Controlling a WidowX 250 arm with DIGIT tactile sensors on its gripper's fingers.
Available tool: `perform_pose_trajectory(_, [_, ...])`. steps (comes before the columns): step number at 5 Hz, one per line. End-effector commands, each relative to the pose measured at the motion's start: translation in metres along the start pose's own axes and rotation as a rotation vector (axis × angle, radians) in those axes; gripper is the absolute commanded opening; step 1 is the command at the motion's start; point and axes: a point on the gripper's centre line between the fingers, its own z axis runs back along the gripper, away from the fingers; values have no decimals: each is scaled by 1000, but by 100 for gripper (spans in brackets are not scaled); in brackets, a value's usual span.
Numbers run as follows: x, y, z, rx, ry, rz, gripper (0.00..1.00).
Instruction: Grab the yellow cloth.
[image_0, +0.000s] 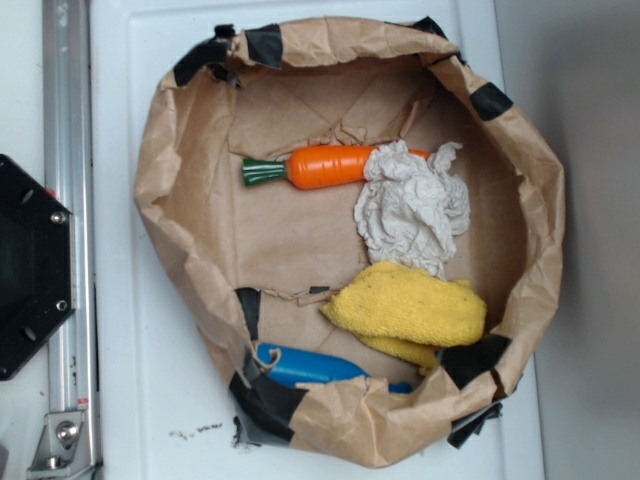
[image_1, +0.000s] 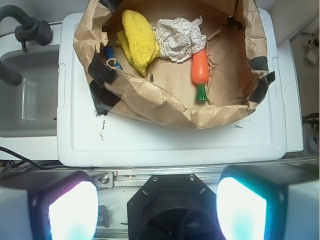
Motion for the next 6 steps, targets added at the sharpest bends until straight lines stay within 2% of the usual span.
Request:
perform_pose_trajectory(1, [0,0,0,0,0,0,100])
perform_pose_trajectory(2, [37,22,-38,30,-96,191,100])
perform_pose_trajectory(3, [74,33,-63,-80,-156,342,100])
perform_pose_trajectory(4, [100,38,-84,-170,-110,422,100])
perform_pose_trajectory(5, [123,35,-106,-239,-149,414,100])
perform_pose_trajectory(6, [134,15,-146,-230,-58,322,100])
